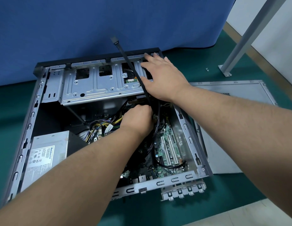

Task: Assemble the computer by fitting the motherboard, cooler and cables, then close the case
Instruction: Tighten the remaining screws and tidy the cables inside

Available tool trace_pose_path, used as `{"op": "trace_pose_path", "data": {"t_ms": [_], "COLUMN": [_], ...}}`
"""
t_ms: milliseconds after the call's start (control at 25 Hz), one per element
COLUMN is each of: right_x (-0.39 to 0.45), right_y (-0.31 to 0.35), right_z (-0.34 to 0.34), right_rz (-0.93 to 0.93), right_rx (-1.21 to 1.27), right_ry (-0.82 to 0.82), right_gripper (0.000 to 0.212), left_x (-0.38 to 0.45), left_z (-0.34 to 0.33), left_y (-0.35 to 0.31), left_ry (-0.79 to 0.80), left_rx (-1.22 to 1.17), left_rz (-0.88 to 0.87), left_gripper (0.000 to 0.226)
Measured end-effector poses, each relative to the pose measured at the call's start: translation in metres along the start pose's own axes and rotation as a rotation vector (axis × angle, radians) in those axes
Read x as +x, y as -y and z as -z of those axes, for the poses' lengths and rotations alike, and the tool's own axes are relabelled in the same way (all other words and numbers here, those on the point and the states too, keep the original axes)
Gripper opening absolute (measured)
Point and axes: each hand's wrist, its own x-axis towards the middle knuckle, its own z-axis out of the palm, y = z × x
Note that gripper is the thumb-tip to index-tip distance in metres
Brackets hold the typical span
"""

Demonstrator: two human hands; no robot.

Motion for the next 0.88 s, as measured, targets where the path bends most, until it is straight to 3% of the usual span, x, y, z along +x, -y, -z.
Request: {"op": "trace_pose_path", "data": {"t_ms": [320, 520, 600, 680, 760, 880], "right_x": [0.001, 0.002, 0.001, 0.0, -0.002, -0.004], "right_y": [-0.002, -0.003, -0.003, -0.001, 0.0, 0.002], "right_z": [-0.002, -0.004, -0.003, -0.002, 0.0, 0.004], "right_rz": [0.013, 0.02, 0.02, 0.01, 0.006, 0.008], "right_rx": [-0.014, -0.007, 0.005, 0.009, 0.006, 0.011], "right_ry": [-0.01, -0.01, -0.005, 0.002, 0.011, 0.029], "right_gripper": [0.055, 0.055, 0.055, 0.055, 0.056, 0.055], "left_x": [-0.006, -0.01, -0.027, -0.055, -0.079, -0.081], "left_z": [0.006, 0.021, 0.033, 0.047, 0.064, 0.095], "left_y": [-0.006, -0.002, 0.002, 0.006, 0.016, 0.051], "left_ry": [-0.019, 0.144, 0.156, 0.059, -0.153, -0.432], "left_rx": [0.033, -0.032, -0.123, -0.226, -0.269, -0.119], "left_rz": [0.087, 0.073, 0.016, -0.015, -0.075, -0.112], "left_gripper": [0.023, 0.016, 0.024, 0.029, 0.023, 0.025]}}
